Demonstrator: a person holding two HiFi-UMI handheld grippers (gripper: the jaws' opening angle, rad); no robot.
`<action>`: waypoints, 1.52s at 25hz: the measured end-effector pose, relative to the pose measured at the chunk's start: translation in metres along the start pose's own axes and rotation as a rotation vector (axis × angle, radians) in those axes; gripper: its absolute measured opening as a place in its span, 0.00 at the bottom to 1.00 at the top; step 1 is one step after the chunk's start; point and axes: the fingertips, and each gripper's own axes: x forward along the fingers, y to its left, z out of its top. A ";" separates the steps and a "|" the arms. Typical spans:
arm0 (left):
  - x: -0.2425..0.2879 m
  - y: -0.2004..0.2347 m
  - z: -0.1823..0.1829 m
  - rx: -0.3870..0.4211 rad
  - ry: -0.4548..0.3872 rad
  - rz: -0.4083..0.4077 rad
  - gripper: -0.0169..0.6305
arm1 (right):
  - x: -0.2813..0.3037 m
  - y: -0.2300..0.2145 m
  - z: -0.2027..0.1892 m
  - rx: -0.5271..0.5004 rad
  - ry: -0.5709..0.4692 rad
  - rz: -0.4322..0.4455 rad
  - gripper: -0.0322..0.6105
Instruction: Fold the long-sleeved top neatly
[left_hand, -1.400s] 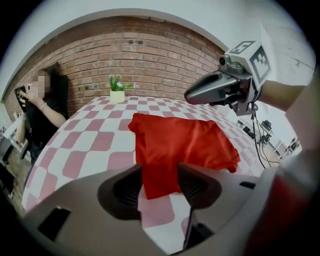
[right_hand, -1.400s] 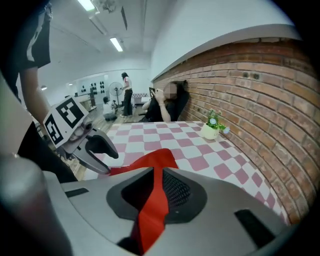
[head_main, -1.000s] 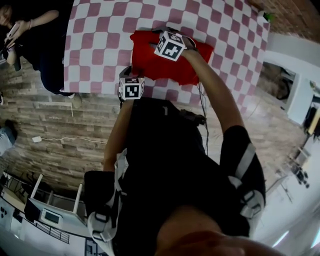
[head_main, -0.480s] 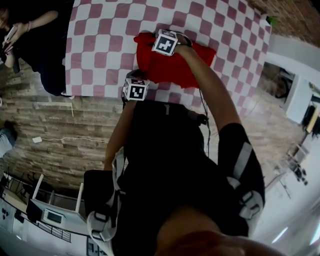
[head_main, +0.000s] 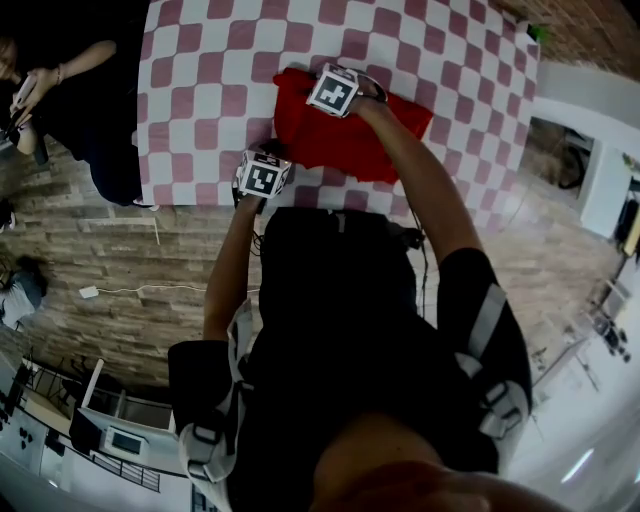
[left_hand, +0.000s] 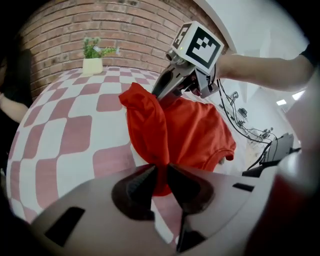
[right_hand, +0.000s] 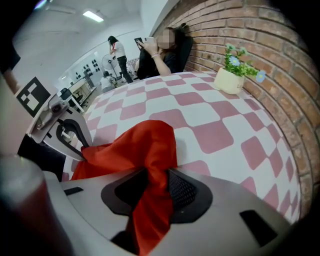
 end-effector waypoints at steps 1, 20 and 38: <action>0.000 0.003 0.003 0.027 0.006 -0.001 0.14 | -0.002 -0.004 -0.003 0.025 0.003 -0.012 0.26; 0.061 0.018 0.137 0.693 0.171 -0.095 0.14 | -0.057 -0.067 -0.156 0.696 0.022 -0.248 0.24; 0.113 -0.036 0.217 1.044 0.291 -0.149 0.14 | -0.078 -0.071 -0.215 0.992 -0.239 -0.231 0.24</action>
